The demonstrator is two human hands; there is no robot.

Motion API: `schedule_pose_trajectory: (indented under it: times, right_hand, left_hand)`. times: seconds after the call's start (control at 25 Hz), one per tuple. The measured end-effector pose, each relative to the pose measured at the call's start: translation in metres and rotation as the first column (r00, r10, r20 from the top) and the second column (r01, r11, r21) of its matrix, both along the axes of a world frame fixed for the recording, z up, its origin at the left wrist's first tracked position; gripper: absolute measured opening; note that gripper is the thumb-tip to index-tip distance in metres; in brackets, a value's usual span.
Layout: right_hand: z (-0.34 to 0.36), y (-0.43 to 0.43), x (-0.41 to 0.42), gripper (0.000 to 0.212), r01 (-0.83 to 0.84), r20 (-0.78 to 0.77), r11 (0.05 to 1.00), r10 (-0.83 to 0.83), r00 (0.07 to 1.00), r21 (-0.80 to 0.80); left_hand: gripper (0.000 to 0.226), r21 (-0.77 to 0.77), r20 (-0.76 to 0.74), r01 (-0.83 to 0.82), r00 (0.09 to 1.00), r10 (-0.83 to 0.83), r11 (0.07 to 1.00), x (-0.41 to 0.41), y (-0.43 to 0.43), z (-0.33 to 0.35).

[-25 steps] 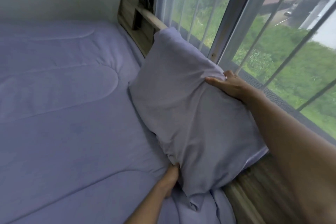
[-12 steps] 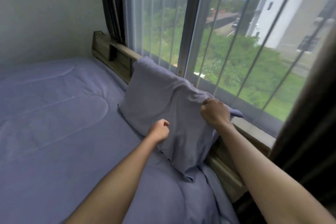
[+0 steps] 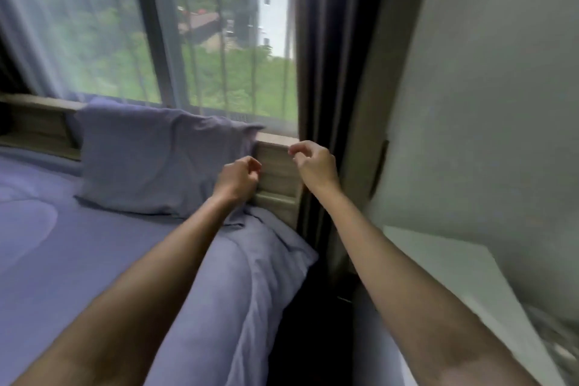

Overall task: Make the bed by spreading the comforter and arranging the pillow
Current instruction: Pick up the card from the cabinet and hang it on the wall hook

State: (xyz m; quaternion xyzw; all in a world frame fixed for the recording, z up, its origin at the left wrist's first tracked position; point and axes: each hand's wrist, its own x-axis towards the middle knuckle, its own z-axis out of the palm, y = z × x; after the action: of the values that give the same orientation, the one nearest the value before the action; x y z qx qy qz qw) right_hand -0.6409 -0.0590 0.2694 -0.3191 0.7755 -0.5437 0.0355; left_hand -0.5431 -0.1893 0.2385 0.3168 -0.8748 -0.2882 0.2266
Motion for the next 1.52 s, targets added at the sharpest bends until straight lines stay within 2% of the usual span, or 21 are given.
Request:
schedule_pose_trajectory:
  times: [0.08, 0.2, 0.4, 0.6, 0.8, 0.96, 1.12, 1.24, 1.32, 1.44, 1.52]
  right_hand:
    - [-0.008, 0.063, 0.002, 0.024, 0.095, 0.058, 0.995, -0.093, 0.994, -0.034]
    - [-0.023, 0.149, -0.001, 0.027, 0.262, 0.049, 0.964, -0.264, 0.963, 0.046]
    - [-0.053, 0.266, -0.005, 0.026, 0.466, 0.049, 0.874, -0.476, 0.878, 0.138]
    - [-0.084, 0.358, -0.012, 0.025, 0.552, 0.106, 0.809, -0.578, 0.809, 0.200]
    - [-0.124, 0.431, -0.054, 0.027, 0.525, 0.170, 0.803, -0.581, 0.796, 0.283]
    - [-0.181, 0.478, -0.122, 0.022, 0.411, 0.213, 0.807, -0.530, 0.821, 0.425]
    - [-0.250, 0.508, -0.193, 0.031, 0.200, 0.293, 0.771, -0.449, 0.844, 0.604]
    - [-0.293, 0.518, -0.228, 0.034, 0.100, 0.317, 0.737, -0.403, 0.859, 0.668]
    - [-0.318, 0.518, -0.250, 0.039, 0.084, 0.287, 0.704, -0.392, 0.874, 0.706]
    - [-0.347, 0.514, -0.267, 0.052, 0.022, 0.343, 0.686, -0.391, 0.854, 0.727]
    - [-0.362, 0.508, -0.273, 0.049, 0.000, 0.352, 0.671, -0.388, 0.852, 0.741]
  left_hand:
    - [0.023, 0.016, 0.012, 0.112, 0.994, -0.112, 0.994, -0.010, 0.049, -0.006]
    - [0.022, 0.056, 0.035, 0.286, 0.957, -0.288, 0.957, -0.029, 0.118, -0.021]
    - [0.024, 0.096, 0.141, 0.519, 0.838, -0.527, 0.850, -0.063, 0.216, -0.048]
    - [0.030, 0.129, 0.250, 0.652, 0.708, -0.661, 0.747, -0.091, 0.305, -0.075]
    - [0.038, 0.175, 0.430, 0.721, 0.556, -0.711, 0.670, -0.126, 0.367, -0.129]
    - [0.040, 0.276, 0.521, 0.633, 0.534, -0.666, 0.723, -0.167, 0.407, -0.184]
    - [0.042, 0.402, 0.570, 0.506, 0.514, -0.641, 0.763, -0.203, 0.450, -0.242]
    - [0.046, 0.481, 0.601, 0.383, 0.511, -0.615, 0.789, -0.224, 0.479, -0.277]
    - [0.050, 0.501, 0.610, 0.310, 0.536, -0.584, 0.808, -0.236, 0.498, -0.298]
    - [0.056, 0.458, 0.644, 0.180, 0.608, -0.464, 0.871, -0.242, 0.522, -0.317]
    - [0.059, 0.404, 0.656, 0.100, 0.661, -0.364, 0.909, -0.247, 0.534, -0.324]
